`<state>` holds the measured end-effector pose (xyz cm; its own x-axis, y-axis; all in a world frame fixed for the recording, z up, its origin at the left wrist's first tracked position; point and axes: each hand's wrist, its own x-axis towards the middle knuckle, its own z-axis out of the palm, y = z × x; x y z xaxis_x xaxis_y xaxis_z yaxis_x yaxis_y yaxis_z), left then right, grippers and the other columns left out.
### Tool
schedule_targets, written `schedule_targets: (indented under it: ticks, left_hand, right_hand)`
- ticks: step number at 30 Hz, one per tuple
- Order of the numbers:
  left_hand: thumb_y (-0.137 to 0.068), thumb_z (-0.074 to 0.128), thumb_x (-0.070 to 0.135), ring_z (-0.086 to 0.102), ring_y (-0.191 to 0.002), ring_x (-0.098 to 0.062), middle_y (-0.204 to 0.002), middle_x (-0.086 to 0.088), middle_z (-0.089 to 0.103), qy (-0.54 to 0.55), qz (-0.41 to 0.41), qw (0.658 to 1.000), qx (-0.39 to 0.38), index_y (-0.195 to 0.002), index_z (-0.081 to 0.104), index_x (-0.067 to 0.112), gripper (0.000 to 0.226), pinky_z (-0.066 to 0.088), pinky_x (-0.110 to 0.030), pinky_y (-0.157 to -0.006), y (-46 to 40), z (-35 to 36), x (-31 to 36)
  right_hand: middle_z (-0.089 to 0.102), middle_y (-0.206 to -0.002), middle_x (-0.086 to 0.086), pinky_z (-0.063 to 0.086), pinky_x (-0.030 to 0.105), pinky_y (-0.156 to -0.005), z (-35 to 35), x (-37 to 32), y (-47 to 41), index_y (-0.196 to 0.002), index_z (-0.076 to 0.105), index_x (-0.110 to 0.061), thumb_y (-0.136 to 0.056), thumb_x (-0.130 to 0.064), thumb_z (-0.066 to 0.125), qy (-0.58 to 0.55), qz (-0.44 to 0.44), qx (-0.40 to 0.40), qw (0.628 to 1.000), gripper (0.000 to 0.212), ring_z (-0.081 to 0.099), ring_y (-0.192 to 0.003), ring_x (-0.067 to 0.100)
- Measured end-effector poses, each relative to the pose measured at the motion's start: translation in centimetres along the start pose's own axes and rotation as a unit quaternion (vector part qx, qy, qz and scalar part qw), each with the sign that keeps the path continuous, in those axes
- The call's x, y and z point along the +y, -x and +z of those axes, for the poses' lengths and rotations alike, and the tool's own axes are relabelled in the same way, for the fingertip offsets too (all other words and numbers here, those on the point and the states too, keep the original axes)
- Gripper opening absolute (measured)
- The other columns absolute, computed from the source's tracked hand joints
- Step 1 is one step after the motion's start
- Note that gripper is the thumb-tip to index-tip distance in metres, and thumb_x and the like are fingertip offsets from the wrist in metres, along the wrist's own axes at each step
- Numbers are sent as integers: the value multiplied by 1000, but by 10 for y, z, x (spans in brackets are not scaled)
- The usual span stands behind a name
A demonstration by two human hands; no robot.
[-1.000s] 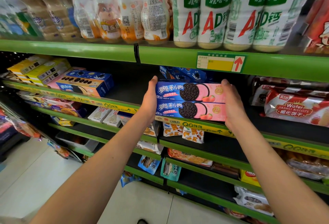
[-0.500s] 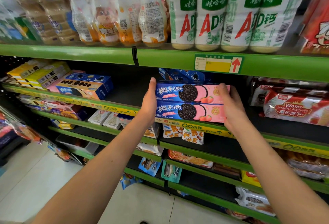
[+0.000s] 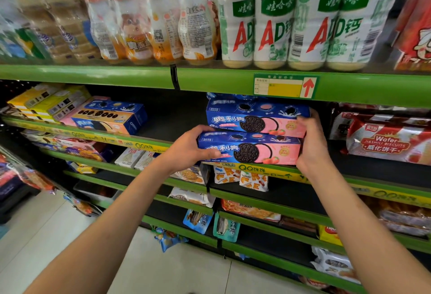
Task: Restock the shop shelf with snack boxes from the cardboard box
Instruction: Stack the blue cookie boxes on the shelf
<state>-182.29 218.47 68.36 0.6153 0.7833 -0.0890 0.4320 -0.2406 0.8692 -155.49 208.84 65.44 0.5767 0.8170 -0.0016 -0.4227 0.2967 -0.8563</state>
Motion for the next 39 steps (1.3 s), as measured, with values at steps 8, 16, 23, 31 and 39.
schedule_targets:
  ticks: [8, 16, 23, 31, 39]
  left_hand:
    - [-68, 87, 8, 67, -92, -4, -106, 3, 66, -3, 72, 995, 63, -107, 51, 40, 62, 56, -23, -70, 4, -14, 6]
    - [-69, 86, 3, 65, -96, 0, -109, 5, 63, -3, 78, 995, 65, -108, 50, 39, 64, 55, -19, -71, 6, -12, 1]
    - [-68, 86, 3, 65, -95, 0, -109, 7, 63, -15, 78, 994, 71, -107, 48, 39, 65, 55, -18, -72, 7, -11, 2]
    - [-70, 86, 3, 66, -97, 0, -109, 8, 63, -15, 78, 994, 74, -106, 48, 40, 64, 54, -16, -71, 7, -10, 0]
    - [-68, 87, 4, 68, -96, -6, -108, 5, 67, -6, 73, 994, 80, -106, 49, 37, 63, 57, -21, -73, 6, -9, -4]
  right_hand:
    - [71, -96, -1, 51, 35, -83, 0, -4, 6, -107, 56, -24, -87, -4, 35, -116, -31, -29, 992, 35, 67, -90, 17]
    - [68, -98, -1, 48, 34, -78, 1, -6, 10, -106, 55, -25, -89, -3, 33, -95, -40, -40, 994, 36, 65, -89, 17]
    - [71, -94, -5, 48, 34, -80, 2, -6, 10, -107, 54, -25, -86, -4, 34, -90, -44, -56, 993, 36, 66, -88, 15]
    - [71, -96, -4, 47, 34, -80, 2, -6, 9, -108, 53, -24, -75, -12, 42, -81, -47, -74, 993, 37, 65, -88, 16]
    - [63, -104, 7, 40, 45, -96, 1, -9, 11, -107, 53, -20, -71, -11, 44, -78, -41, -80, 993, 39, 59, -100, 26]
